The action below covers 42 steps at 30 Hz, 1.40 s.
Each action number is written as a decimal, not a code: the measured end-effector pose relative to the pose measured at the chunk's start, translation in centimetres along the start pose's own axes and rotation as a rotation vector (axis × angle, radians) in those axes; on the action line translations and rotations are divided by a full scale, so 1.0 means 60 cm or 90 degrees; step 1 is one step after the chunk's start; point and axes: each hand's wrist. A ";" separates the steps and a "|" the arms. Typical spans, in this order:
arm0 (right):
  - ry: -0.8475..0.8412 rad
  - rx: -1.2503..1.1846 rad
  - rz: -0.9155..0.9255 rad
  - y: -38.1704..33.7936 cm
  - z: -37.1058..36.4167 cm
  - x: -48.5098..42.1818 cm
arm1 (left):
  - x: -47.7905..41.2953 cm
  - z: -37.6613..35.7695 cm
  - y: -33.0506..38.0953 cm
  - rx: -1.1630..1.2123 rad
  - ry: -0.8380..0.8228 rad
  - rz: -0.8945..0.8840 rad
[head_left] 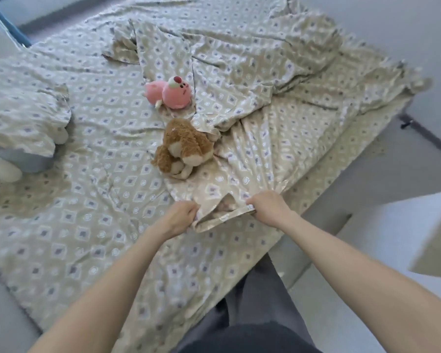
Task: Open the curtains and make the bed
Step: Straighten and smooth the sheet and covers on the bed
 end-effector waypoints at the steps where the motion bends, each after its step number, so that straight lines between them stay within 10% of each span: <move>1: 0.002 -0.009 -0.019 -0.011 -0.004 0.014 | 0.007 0.003 -0.003 0.014 0.023 -0.012; 16: -0.072 -0.180 -0.296 -0.030 -0.115 0.253 | 0.070 -0.181 0.068 0.011 -0.282 0.057; 27: -0.099 -0.217 -0.353 -0.058 -0.265 0.286 | 0.093 -0.302 0.051 -0.076 -0.310 0.090; 33: -0.305 -0.183 -0.392 -0.047 -0.357 0.291 | 0.090 -0.366 0.042 0.207 -0.418 0.199; 42: -0.219 -0.372 -0.420 -0.116 -0.405 0.242 | 0.006 -0.312 -0.069 0.128 -0.178 0.217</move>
Point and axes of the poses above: each hand's wrist, its own x-axis away from the middle knuckle, its own z-axis out of the back of the hand, y = z × x
